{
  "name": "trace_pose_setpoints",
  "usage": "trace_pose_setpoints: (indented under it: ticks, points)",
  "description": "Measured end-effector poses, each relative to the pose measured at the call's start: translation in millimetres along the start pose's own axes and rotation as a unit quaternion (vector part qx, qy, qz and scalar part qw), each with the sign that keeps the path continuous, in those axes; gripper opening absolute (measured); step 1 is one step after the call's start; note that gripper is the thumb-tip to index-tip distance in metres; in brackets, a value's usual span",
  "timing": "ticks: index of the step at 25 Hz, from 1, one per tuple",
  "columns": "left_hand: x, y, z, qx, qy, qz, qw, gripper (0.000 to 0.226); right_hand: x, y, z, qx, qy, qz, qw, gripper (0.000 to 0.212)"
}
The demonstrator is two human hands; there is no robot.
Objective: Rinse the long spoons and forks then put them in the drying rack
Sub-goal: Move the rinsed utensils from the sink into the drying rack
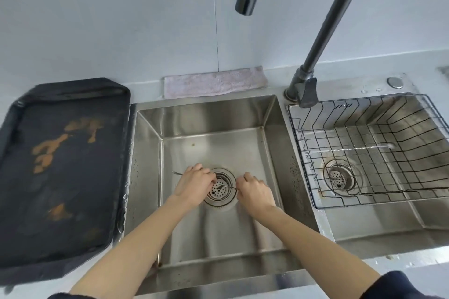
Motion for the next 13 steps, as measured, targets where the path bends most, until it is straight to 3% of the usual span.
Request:
trace_pose_setpoints:
  ticks: [13]
  points:
    - [-42,42,-90,-0.037,0.148,0.023,0.988,0.026,-48,10,-93,-0.013,0.158,-0.067,0.985,0.021]
Point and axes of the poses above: each hand's wrist, its own x-axis towards the middle knuckle, its own z-axis out of the palm, y = z × x, the point moved 8 cm from there along x, towards the middle knuckle, and after that the axes turned 5 degrees about -z, right-handed, at the moved point
